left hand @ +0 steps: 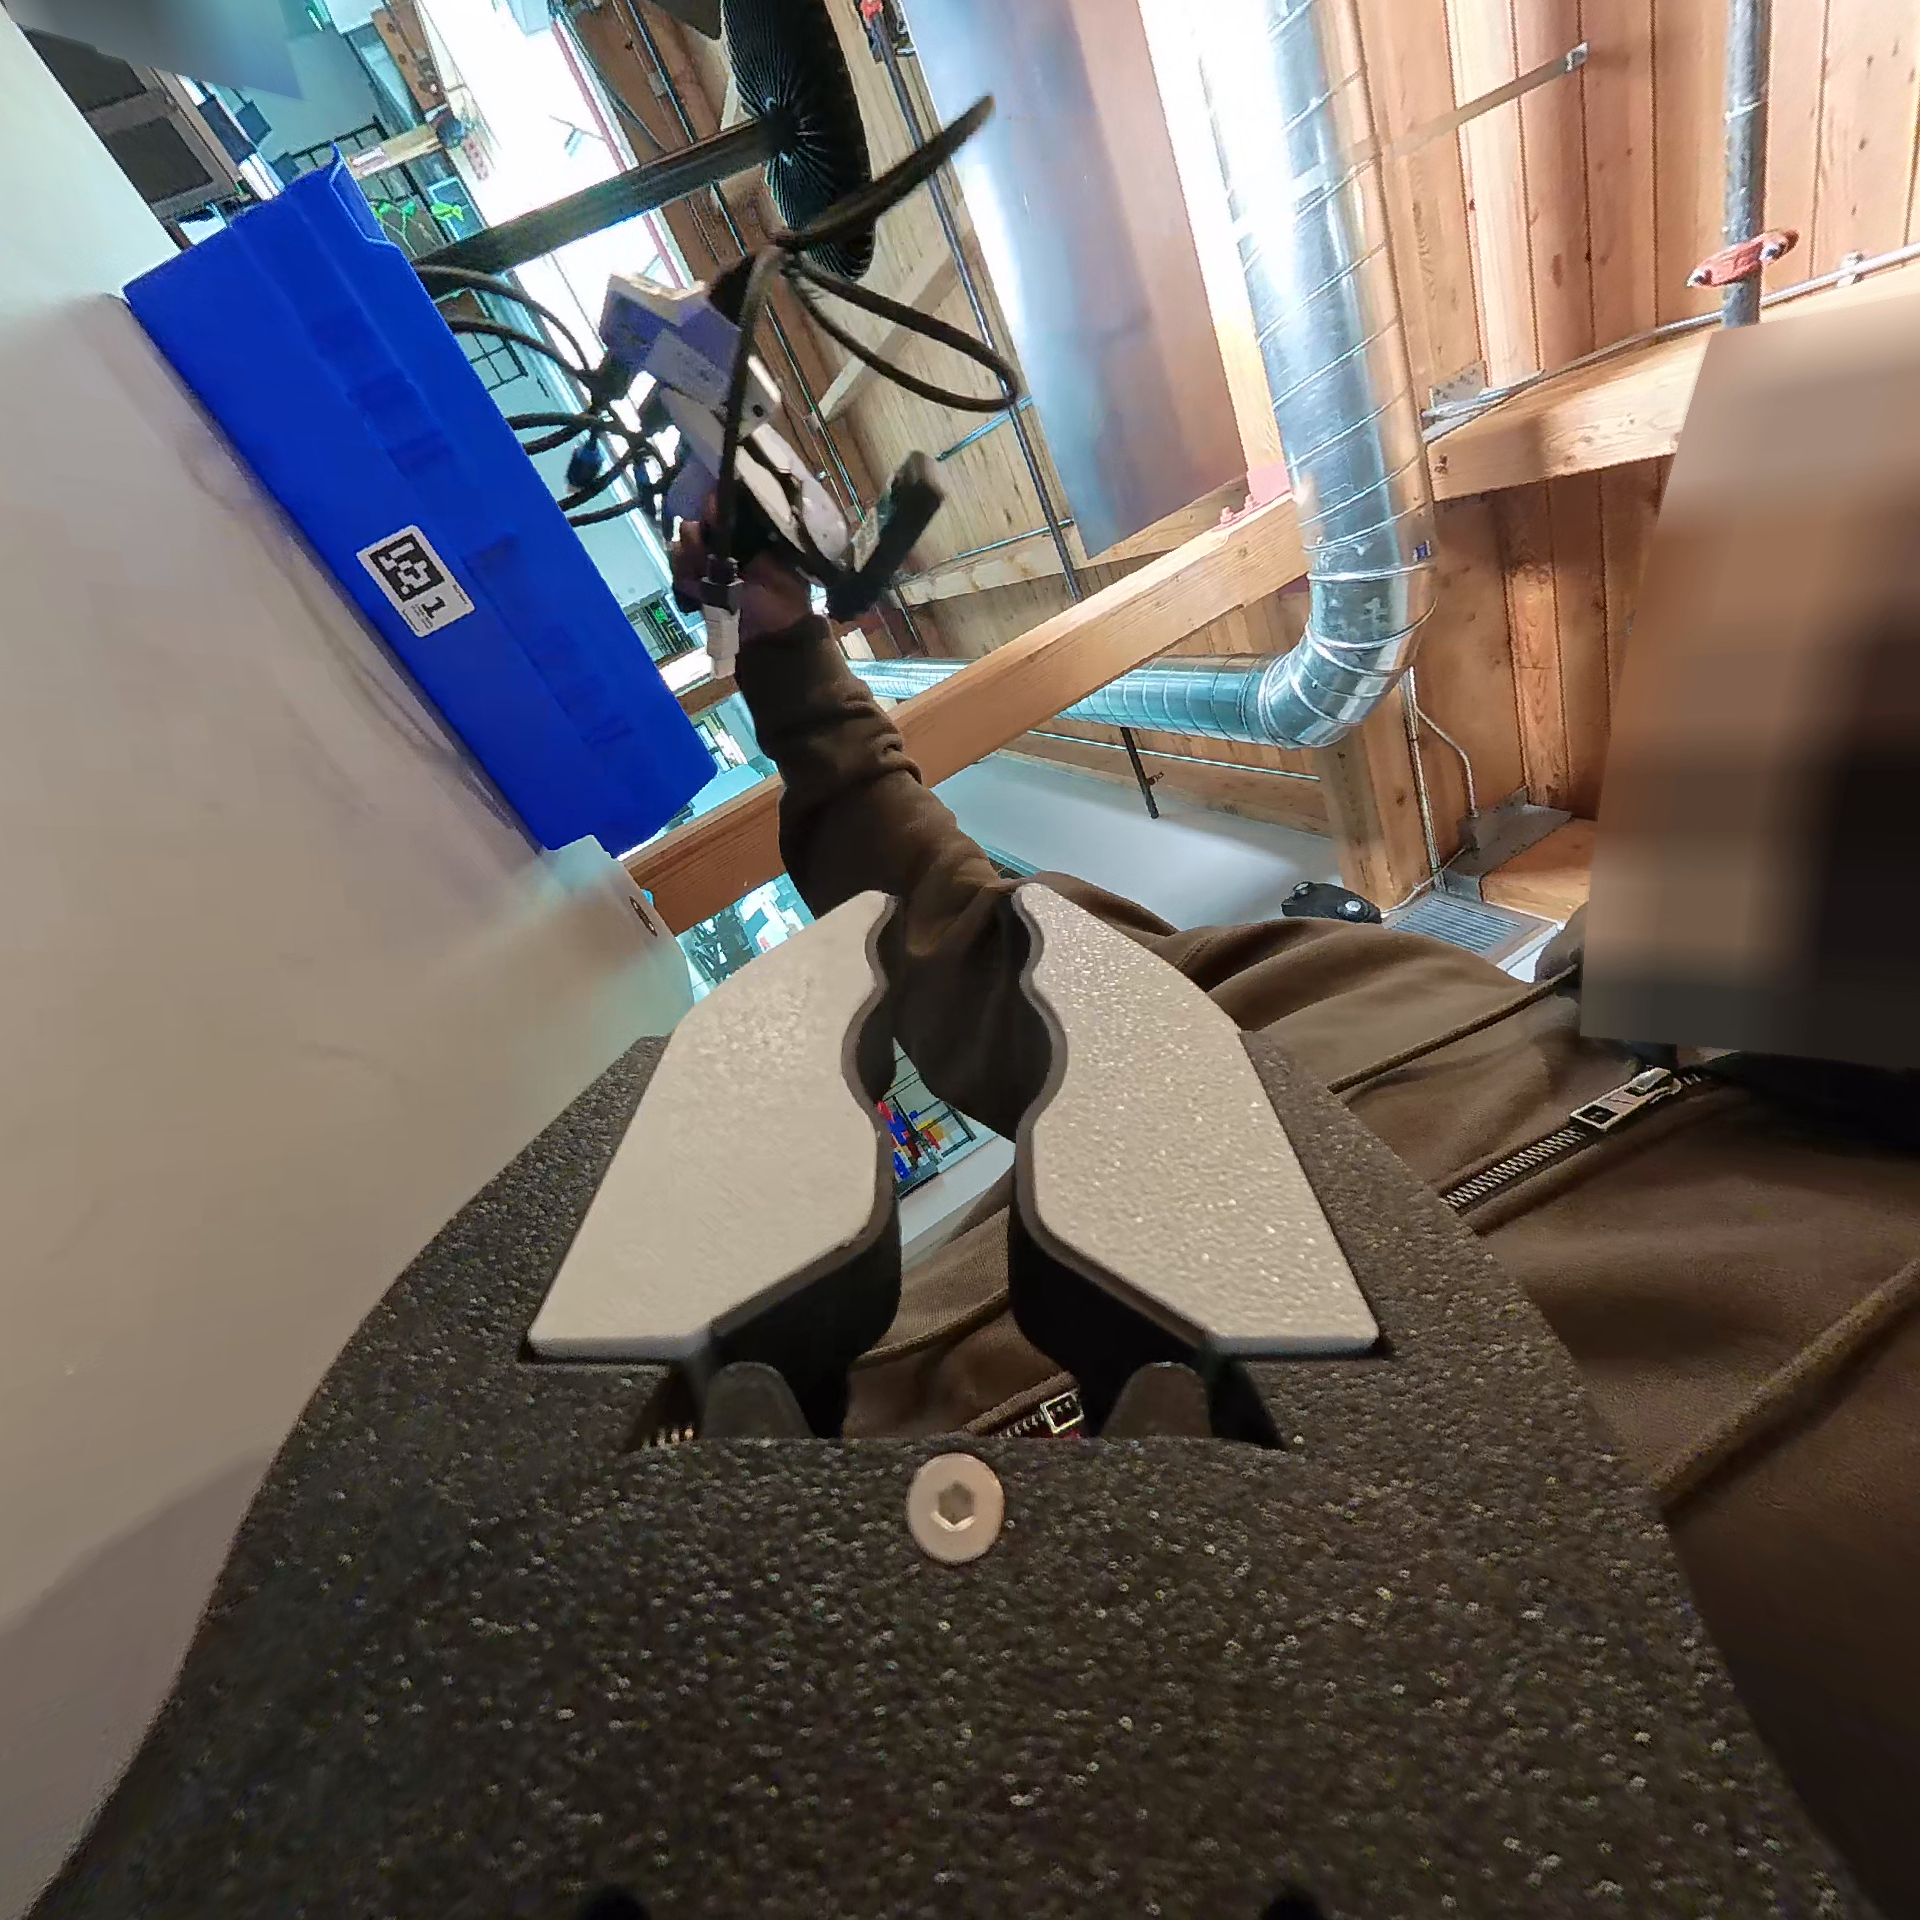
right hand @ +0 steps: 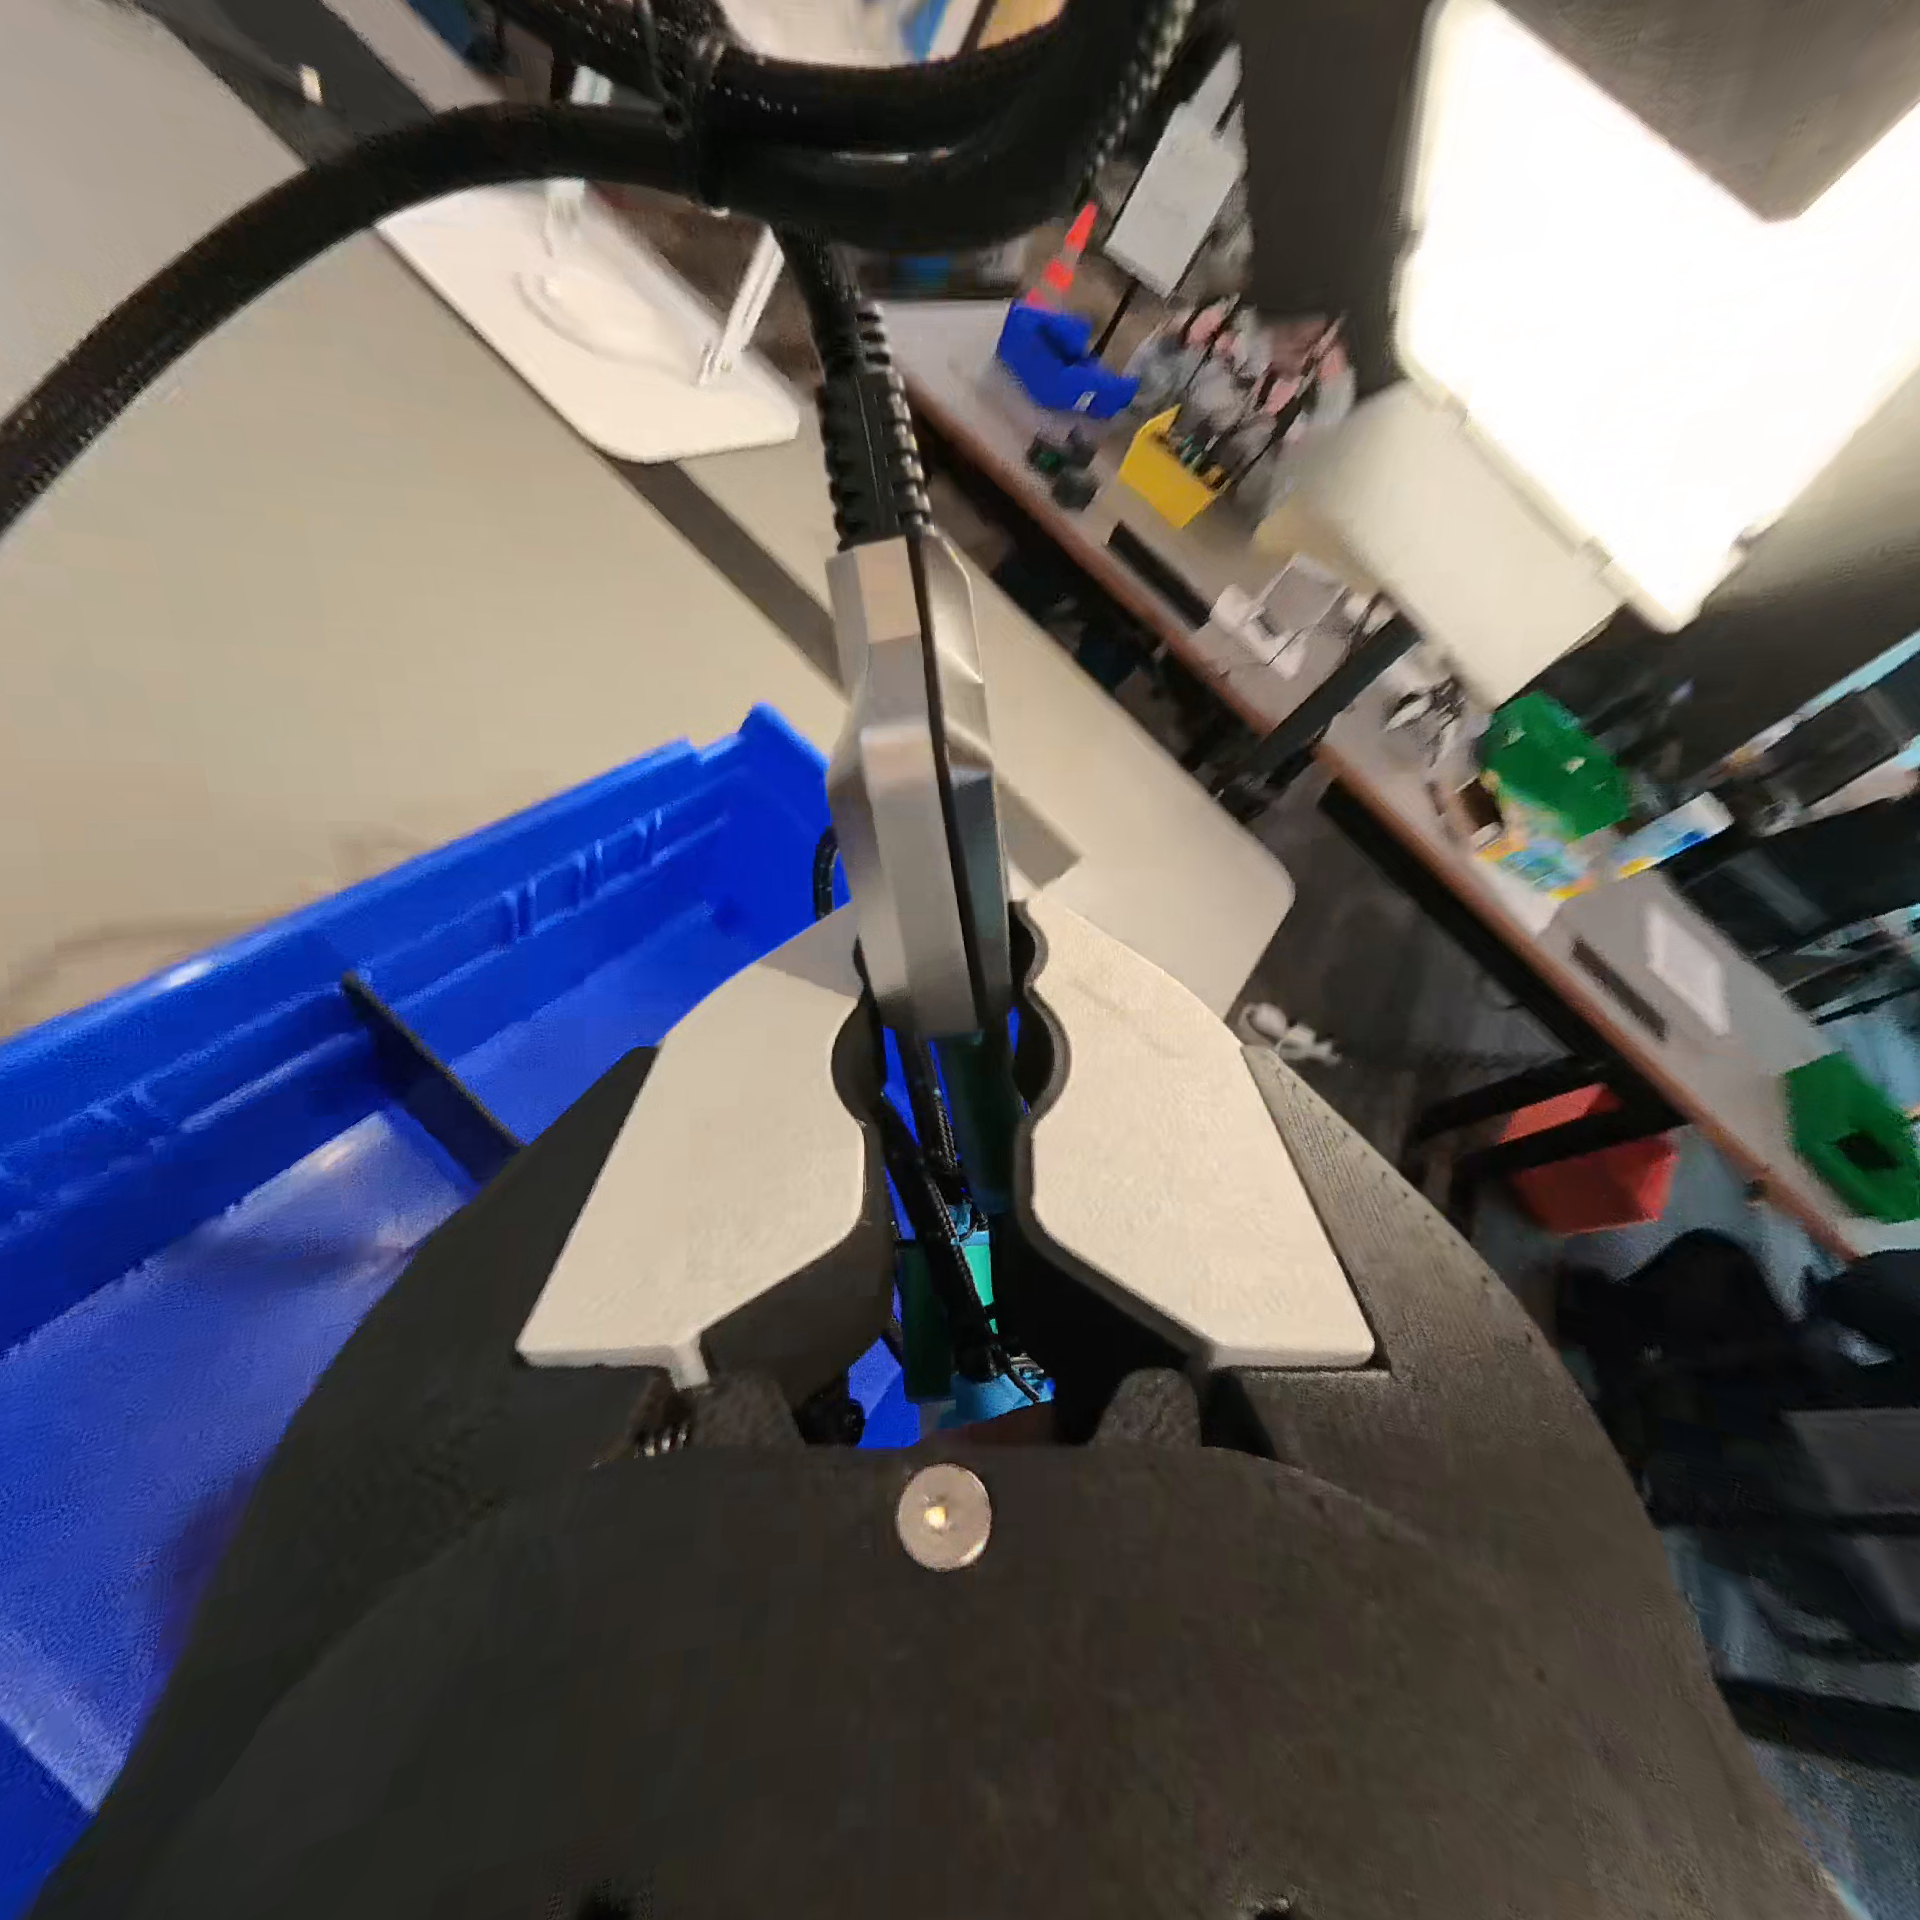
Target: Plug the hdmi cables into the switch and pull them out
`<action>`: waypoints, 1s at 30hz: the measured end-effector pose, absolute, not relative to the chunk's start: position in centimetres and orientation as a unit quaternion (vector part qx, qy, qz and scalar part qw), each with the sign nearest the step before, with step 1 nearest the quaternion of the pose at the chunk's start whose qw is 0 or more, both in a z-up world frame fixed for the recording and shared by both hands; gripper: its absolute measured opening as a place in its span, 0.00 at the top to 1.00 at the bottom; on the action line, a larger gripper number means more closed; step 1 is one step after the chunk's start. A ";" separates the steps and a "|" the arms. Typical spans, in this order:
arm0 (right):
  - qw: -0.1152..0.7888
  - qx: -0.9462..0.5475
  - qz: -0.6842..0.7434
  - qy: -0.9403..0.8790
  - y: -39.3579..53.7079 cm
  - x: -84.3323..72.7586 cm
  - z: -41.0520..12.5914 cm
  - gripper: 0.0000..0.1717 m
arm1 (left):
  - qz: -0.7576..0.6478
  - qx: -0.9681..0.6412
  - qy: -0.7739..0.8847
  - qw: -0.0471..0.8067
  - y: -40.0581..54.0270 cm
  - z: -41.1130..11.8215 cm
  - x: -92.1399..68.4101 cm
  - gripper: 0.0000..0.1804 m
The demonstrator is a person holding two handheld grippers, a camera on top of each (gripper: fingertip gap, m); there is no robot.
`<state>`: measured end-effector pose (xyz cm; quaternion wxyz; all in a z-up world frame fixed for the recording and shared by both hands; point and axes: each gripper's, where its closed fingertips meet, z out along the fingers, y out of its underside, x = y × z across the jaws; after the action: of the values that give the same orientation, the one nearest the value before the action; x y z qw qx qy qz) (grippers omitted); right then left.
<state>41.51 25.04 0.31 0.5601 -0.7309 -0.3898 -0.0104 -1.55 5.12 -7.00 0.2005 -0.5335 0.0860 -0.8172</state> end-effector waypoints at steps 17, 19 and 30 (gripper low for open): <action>0.453 -0.767 -0.094 -0.444 26.0 41.3 -9.7 0.80 | -0.829 -0.519 0.084 0.188 4.4 -6.8 -0.7 0.90; 0.457 -0.763 -0.124 -0.440 26.1 41.2 -9.8 0.81 | -0.831 -0.517 0.084 0.186 4.4 -6.8 -0.7 0.91; 0.457 -0.812 -0.094 -0.351 23.2 42.6 -5.8 0.55 | -0.839 -0.507 0.073 0.186 4.5 -6.7 -0.9 0.91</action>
<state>42.60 23.18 -5.75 0.4572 -0.8118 -0.3509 -0.0943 -0.90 4.47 -6.70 0.1856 -0.5070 0.0729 -0.8386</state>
